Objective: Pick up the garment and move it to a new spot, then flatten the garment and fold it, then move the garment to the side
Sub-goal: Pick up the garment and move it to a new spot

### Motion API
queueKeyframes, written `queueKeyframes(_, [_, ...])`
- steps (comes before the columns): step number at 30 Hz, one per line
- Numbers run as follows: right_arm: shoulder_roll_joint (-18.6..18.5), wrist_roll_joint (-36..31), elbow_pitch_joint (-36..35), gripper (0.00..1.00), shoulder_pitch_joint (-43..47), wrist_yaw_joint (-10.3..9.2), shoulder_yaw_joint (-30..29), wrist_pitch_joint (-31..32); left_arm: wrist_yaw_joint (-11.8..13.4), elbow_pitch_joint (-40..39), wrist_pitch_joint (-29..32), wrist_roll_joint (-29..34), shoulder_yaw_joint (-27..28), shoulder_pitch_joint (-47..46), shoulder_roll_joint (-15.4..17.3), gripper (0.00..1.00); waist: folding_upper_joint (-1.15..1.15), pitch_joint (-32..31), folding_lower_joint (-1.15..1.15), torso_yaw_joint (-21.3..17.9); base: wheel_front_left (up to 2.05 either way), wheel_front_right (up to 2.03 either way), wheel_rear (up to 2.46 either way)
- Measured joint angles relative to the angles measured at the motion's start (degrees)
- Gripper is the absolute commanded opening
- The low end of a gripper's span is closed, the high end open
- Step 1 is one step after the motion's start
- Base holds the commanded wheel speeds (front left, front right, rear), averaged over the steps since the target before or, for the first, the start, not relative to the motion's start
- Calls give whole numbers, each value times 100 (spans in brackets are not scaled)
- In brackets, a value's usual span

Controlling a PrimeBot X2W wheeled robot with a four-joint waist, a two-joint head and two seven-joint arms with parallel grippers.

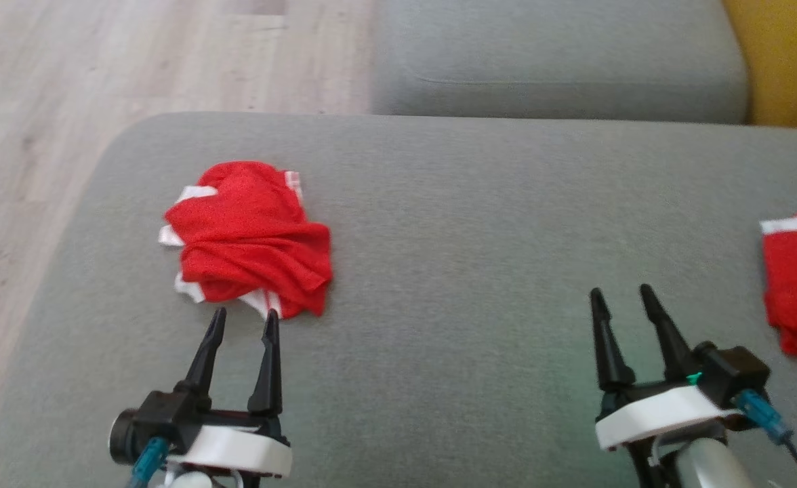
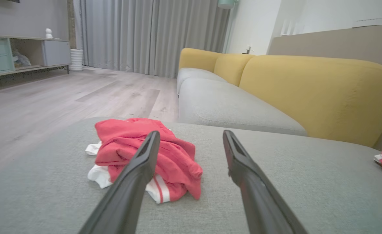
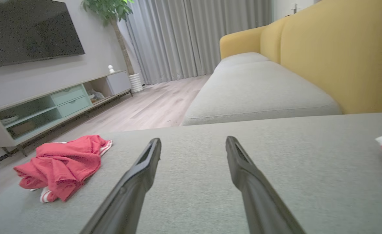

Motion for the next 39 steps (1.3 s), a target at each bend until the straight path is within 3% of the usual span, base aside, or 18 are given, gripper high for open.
queueKeyframes(21, [1,199,70,100,147,0,533,0,-8,53,0,89,124,236,7,100,0,-263,0,1324,0,0,0])
queueKeyframes(32, [1,246,36,100,108,0,603,0,-129,363,81,193,44,64,85,100,0,-41,-1,1231,0,0,0])
queueKeyframes(35, [1,168,12,100,-6,0,601,0,-216,606,404,199,-175,-566,290,100,0,175,0,1158,0,0,0])
queueKeyframes(39, [-1,81,-92,100,-363,0,559,0,-267,881,1009,49,-424,-2084,650,100,0,546,1,1034,0,0,0])
